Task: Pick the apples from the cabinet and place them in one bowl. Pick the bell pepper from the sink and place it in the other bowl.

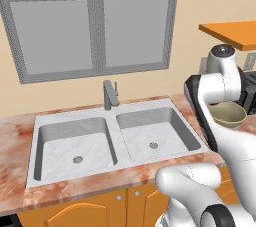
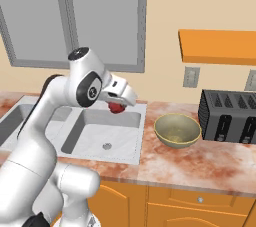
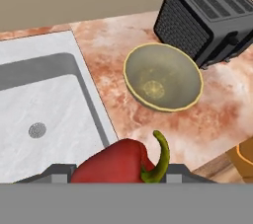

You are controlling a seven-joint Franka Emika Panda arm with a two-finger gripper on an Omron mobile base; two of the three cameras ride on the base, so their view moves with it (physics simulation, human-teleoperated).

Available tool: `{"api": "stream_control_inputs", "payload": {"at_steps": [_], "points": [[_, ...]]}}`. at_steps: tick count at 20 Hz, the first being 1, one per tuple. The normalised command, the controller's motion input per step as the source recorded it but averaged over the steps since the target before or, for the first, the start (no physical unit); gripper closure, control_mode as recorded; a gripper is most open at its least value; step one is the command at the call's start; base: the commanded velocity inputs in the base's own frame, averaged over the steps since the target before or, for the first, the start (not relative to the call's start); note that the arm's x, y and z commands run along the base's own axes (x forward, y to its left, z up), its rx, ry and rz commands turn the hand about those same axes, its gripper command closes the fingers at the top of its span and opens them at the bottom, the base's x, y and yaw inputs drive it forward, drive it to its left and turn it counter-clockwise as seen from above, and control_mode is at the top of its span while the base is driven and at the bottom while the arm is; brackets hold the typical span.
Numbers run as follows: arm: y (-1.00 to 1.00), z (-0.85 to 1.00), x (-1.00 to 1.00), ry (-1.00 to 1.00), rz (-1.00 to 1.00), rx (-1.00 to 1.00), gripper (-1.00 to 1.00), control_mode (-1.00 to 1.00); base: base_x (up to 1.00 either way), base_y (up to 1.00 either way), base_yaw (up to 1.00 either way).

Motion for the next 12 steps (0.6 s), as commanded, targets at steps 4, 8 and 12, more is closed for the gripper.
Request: {"api": "stream_control_inputs", "payload": {"at_steps": [4,8,12], "points": [[-0.56,0.11,-0.02,-0.08,-0.04,0.11,1.0,-1.0,0.0,0.0,0.0],[-0.55,0.07,0.0,-0.01,-0.03,0.1,1.0,-1.0,0.0,0.0,0.0],[-0.51,0.01,0.01,0.0,-0.03,0.06,1.0,-1.0,0.0,0.0,0.0]]}}
